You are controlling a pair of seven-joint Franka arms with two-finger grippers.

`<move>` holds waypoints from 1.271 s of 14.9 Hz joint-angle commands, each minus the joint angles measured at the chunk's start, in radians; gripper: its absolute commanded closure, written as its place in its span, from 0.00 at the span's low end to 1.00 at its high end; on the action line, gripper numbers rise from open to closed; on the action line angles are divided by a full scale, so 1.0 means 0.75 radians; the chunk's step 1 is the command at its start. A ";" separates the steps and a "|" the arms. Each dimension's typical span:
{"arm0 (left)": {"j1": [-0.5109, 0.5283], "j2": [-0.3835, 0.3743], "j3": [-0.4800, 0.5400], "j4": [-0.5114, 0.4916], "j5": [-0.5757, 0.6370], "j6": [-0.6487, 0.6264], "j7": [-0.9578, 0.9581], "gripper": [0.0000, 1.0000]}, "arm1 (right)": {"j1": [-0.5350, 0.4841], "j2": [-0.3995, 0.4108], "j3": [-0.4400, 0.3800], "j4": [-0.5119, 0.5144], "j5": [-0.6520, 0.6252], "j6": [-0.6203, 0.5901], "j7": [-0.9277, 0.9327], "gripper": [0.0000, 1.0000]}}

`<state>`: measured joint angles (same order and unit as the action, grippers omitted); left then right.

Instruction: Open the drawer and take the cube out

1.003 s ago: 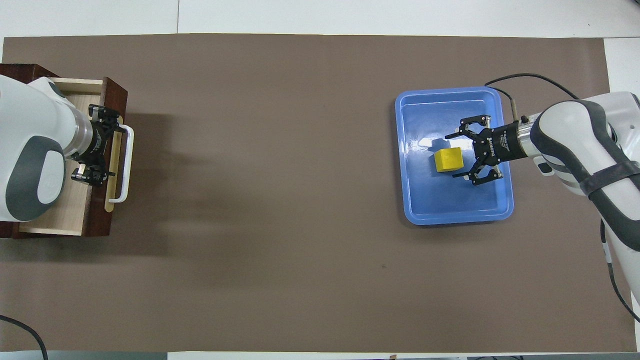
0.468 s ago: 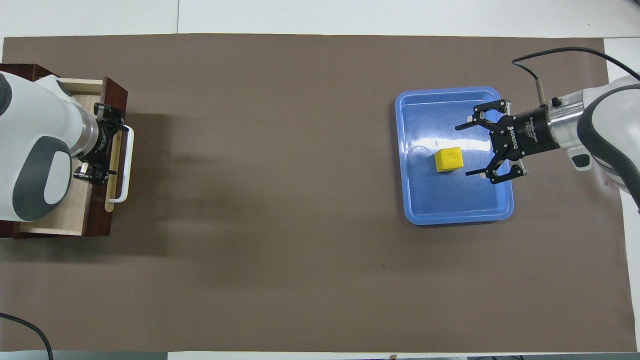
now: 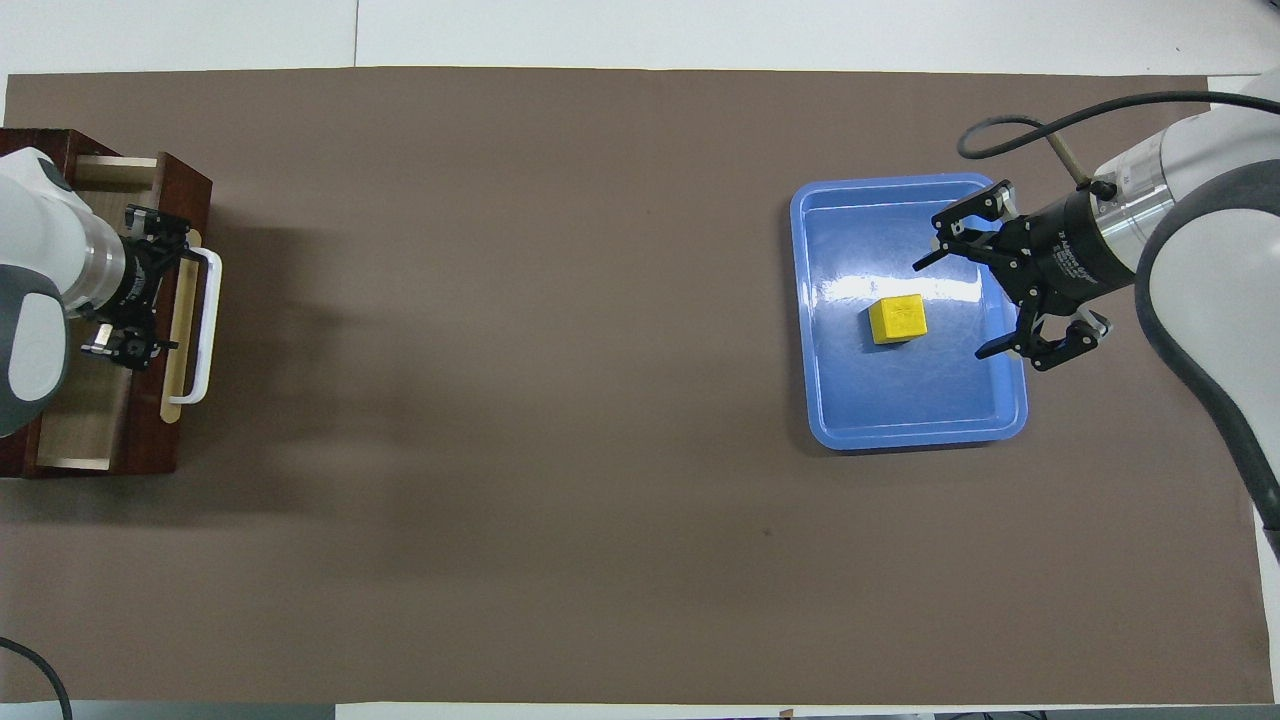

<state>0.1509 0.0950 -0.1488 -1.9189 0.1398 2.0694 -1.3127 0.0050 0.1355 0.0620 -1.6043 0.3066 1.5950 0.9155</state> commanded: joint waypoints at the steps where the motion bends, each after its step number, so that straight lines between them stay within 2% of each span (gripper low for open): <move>1: 0.134 0.000 0.004 -0.002 0.032 0.026 0.189 0.00 | -0.017 -0.041 0.003 0.037 -0.138 -0.067 -0.354 0.00; 3: 0.187 -0.002 0.002 -0.006 0.032 0.031 0.275 0.00 | -0.017 -0.084 0.003 0.037 -0.218 -0.094 -0.579 0.00; 5: 0.183 -0.002 0.002 -0.006 0.032 0.018 0.280 0.00 | -0.023 -0.131 0.003 0.037 -0.322 -0.122 -0.861 0.00; 9: 0.036 -0.012 -0.004 0.063 0.030 -0.161 0.280 0.00 | -0.039 -0.203 0.001 0.039 -0.415 -0.153 -1.185 0.00; 14: -0.107 -0.161 -0.033 0.096 -0.035 -0.378 0.388 0.00 | -0.064 -0.240 0.003 0.033 -0.433 -0.251 -1.300 0.00; 16: -0.126 -0.170 -0.033 0.135 -0.102 -0.489 0.579 0.00 | -0.084 -0.240 0.005 0.028 -0.437 -0.219 -1.378 0.00; 17: -0.128 -0.184 -0.033 0.143 -0.151 -0.475 0.706 0.00 | -0.097 -0.240 0.005 0.024 -0.437 -0.194 -1.384 0.00; 19: -0.160 -0.172 -0.049 0.200 -0.152 -0.525 0.907 0.00 | -0.109 -0.232 0.005 0.016 -0.435 -0.178 -1.384 0.00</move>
<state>0.0559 -0.0435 -0.1884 -1.8124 0.0486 1.7259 -0.7782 -0.0555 -0.0376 0.0543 -1.5744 -0.0005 1.4366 -0.0954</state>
